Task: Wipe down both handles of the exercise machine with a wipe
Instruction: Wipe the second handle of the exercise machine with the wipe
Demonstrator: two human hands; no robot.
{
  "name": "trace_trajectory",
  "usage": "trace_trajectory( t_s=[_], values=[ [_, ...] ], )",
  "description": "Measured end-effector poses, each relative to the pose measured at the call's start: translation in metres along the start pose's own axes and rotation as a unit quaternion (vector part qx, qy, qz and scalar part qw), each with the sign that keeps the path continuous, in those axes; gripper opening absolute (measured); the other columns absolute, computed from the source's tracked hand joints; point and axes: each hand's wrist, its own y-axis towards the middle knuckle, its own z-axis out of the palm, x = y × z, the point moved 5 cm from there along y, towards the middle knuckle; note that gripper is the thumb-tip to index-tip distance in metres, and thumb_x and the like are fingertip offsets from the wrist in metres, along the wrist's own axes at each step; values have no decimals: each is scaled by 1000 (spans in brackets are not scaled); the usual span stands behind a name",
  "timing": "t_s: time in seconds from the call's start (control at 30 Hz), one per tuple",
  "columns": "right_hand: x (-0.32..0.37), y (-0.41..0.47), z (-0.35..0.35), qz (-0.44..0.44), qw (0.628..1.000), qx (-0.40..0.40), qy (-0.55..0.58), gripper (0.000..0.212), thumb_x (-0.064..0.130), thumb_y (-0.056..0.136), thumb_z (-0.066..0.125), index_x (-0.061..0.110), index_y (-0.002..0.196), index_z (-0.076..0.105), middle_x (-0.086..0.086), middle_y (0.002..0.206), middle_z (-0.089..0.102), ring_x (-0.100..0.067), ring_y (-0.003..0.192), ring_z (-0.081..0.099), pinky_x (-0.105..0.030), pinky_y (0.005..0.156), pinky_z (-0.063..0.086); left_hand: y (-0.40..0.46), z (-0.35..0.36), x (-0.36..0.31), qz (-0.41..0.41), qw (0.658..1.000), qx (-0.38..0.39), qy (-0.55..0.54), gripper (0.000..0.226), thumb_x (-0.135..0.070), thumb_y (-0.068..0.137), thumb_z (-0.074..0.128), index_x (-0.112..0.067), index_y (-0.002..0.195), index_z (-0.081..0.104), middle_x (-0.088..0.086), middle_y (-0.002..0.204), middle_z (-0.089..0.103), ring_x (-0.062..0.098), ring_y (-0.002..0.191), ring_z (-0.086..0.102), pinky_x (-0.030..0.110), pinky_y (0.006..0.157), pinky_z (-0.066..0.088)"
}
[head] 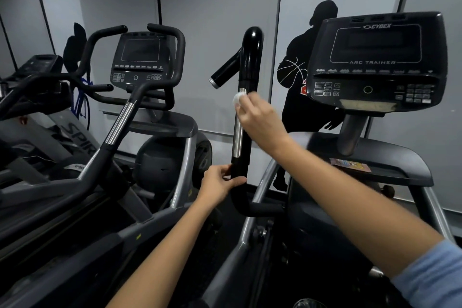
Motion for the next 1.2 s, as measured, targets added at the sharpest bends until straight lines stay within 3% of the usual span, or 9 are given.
trace_trajectory(
  t_s=[0.1,0.27,0.4,0.5,0.63,0.8,0.9,1.03,1.2],
  values=[
    [34,-48,8,-67,996,-10,62,28,-6,85,48,-4,108,64,-18,114,63,-31,103,61,-35,88,52,-2,1,-5,1,1000,-6,5,39,-29,70,81,-19,107,70,-2,103,72,15,101,65,40,96,49],
    [21,-56,21,-59,995,34,79,50,-4,91,19,-2,137,39,-19,144,39,-33,135,35,-42,112,30,-3,1,-5,3,1000,-12,5,38,-25,73,79,-17,108,69,-1,104,72,16,101,65,39,96,49],
    [15,-47,21,-6,991,77,105,52,7,90,23,-3,141,31,-21,149,30,-34,139,26,-43,114,22,-3,2,-4,2,1000,-13,2,39,-26,72,79,-19,109,69,-3,104,72,15,101,65,39,96,49],
    [46,-87,19,-71,983,104,131,53,27,95,29,-3,139,36,-20,147,34,-32,138,28,-45,112,30,-6,1,-9,25,999,-16,21,35,-23,76,77,-16,109,68,-1,103,72,15,102,65,34,94,50],
    [44,-83,16,-140,978,115,104,54,33,96,25,1,135,44,-17,141,44,-29,134,38,-44,110,34,-10,1,-13,24,999,-23,24,30,-22,78,75,-14,107,69,-3,98,71,14,96,65,30,89,50],
    [2,-21,16,-32,992,113,43,56,33,96,21,1,135,44,-16,144,41,-29,136,35,-41,112,27,-12,4,-10,11,1000,-15,-22,35,-21,77,76,-15,110,68,-1,100,72,14,90,68,34,89,54],
    [33,-56,16,-117,983,125,59,57,34,95,21,0,135,43,-17,142,43,-30,135,36,-43,112,27,-16,2,-14,22,999,-24,8,30,-23,80,73,-15,109,68,-2,99,71,10,86,64,21,78,48],
    [43,-72,13,-207,965,153,45,59,34,95,18,0,132,49,-17,138,49,-30,133,40,-41,111,28,-17,2,-16,29,999,-32,25,27,-23,82,72,-15,107,68,-4,95,70,12,91,65,19,76,47],
    [-8,2,19,-81,982,171,-6,61,34,95,13,-2,134,44,-20,142,42,-34,136,33,-44,114,26,-15,5,-13,12,999,-34,4,37,-21,77,76,-14,113,67,2,105,71,17,94,68,35,89,53]
  ],
)
